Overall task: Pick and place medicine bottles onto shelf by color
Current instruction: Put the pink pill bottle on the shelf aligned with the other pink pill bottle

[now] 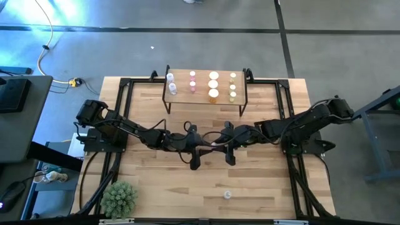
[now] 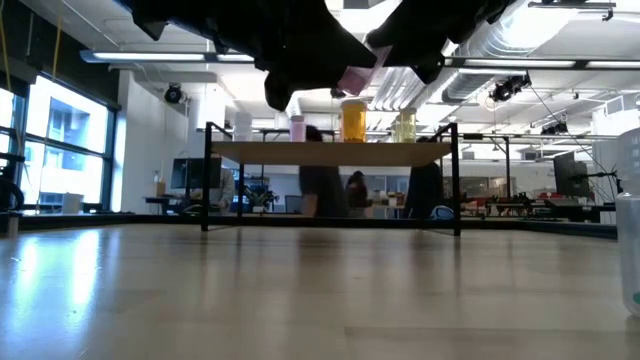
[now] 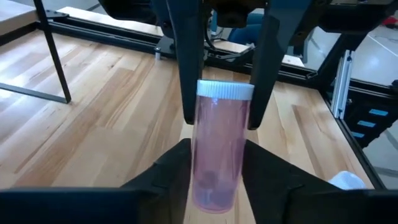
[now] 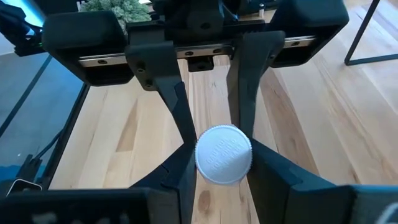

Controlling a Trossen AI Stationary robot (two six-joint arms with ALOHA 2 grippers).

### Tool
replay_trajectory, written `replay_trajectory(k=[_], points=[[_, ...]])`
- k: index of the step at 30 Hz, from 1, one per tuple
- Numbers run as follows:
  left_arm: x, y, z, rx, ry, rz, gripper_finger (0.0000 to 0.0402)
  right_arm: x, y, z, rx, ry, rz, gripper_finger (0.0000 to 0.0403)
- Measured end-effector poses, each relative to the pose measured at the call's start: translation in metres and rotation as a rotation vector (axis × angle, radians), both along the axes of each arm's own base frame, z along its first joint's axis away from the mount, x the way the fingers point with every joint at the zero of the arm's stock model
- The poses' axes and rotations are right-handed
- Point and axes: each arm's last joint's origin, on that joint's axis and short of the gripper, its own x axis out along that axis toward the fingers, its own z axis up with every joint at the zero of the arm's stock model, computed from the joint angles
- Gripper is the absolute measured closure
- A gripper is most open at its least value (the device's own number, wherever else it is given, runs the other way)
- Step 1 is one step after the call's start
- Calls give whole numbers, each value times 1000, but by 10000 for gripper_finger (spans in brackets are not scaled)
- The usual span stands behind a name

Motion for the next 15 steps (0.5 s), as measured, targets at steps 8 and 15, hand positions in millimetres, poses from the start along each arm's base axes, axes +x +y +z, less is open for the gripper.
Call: replay_trajectory(k=[8, 15], points=[[0, -1, 0, -12, 2, -34, 308, 0, 0, 0, -3, 2, 5, 295], [0, -1, 0, -12, 2, -36, 301, 0, 0, 0, -6, 2, 7, 295]])
